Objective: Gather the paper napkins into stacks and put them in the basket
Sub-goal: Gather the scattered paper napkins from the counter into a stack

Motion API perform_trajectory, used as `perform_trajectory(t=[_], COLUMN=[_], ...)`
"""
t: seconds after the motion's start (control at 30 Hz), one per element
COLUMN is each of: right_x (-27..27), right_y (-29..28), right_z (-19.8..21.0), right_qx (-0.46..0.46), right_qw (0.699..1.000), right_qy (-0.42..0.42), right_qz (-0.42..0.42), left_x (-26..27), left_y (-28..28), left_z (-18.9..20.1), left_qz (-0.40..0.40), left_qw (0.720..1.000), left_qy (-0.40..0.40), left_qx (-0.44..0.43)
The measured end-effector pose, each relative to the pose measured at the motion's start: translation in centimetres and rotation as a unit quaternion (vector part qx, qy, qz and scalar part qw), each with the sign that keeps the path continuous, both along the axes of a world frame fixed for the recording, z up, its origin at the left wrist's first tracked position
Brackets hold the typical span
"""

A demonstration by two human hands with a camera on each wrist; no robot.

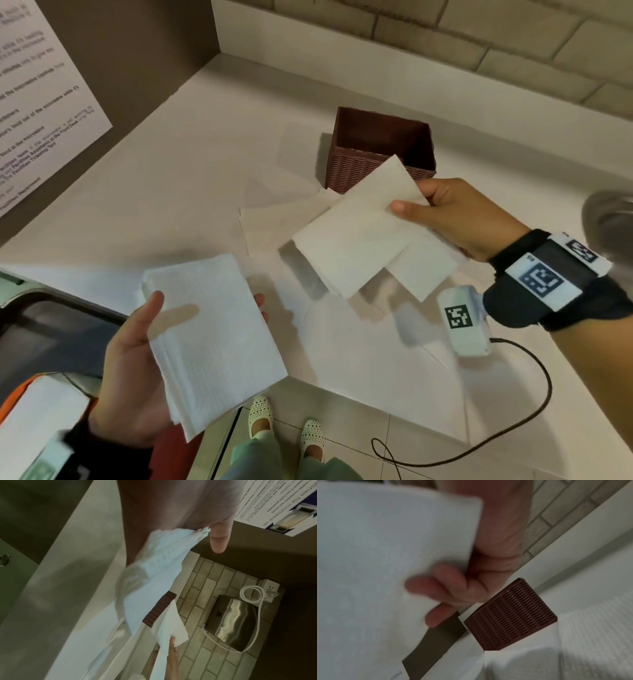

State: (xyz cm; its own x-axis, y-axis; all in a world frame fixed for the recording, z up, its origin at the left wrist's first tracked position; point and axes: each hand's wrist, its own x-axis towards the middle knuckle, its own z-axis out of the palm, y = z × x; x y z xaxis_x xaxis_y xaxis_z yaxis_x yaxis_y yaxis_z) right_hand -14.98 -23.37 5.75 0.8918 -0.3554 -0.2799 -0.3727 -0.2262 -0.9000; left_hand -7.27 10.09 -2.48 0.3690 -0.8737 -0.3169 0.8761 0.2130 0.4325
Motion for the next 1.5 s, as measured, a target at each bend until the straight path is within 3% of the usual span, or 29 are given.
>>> perform_trajectory(t=[0.1,0.2,0.3,0.37,0.5,0.67,0.83,1.0,1.13,1.3,1.37,1.5], right_x=[0.0,0.0,0.5,1.3,2.8,3.2,3.4,3.2,2.2,1.4,1.3,1.4], right_y=[0.2,1.1,3.1,5.1,7.7,7.5,7.4,6.1,3.1,2.1,3.1,5.3], right_z=[0.2,1.3,2.9,3.2,1.7,0.8,1.0,1.4,2.4,3.1,3.3,3.3], right_qx=[-0.001,0.029,0.057,-0.010,-0.189,-0.245,-0.312,-0.242,-0.116,-0.104,-0.099,-0.136], right_qw=[1.000,0.996,0.985,0.976,0.947,0.947,0.916,0.937,0.947,0.964,0.967,0.965], right_qy=[0.006,0.005,0.003,0.021,0.045,0.040,0.027,0.091,0.167,0.153,0.143,0.111], right_qz=[0.014,0.080,0.164,0.217,0.255,0.205,0.252,0.235,0.250,0.192,0.184,0.194], left_x=[0.2,0.9,1.5,1.0,-0.8,-1.2,-2.0,-2.0,-1.3,-1.4,-1.1,-2.3], left_y=[-0.5,-1.7,-4.8,-6.6,-8.5,-8.2,-8.2,-8.1,-7.5,-7.1,-7.0,-8.1], left_z=[0.2,0.3,0.9,1.6,1.7,-0.1,0.1,0.2,0.0,-0.1,-0.6,-1.0], left_qz=[0.010,-0.004,-0.052,-0.071,-0.088,-0.118,-0.154,-0.191,-0.163,-0.137,-0.111,-0.155], left_qw=[1.000,0.998,0.997,0.995,0.994,0.993,0.987,0.980,0.983,0.988,0.994,0.987], left_qy=[-0.004,0.011,0.048,0.034,0.006,0.015,0.042,0.048,0.058,0.051,0.021,0.026], left_qx=[0.023,0.056,-0.015,-0.066,-0.065,-0.029,-0.013,0.014,0.059,0.051,-0.004,0.025])
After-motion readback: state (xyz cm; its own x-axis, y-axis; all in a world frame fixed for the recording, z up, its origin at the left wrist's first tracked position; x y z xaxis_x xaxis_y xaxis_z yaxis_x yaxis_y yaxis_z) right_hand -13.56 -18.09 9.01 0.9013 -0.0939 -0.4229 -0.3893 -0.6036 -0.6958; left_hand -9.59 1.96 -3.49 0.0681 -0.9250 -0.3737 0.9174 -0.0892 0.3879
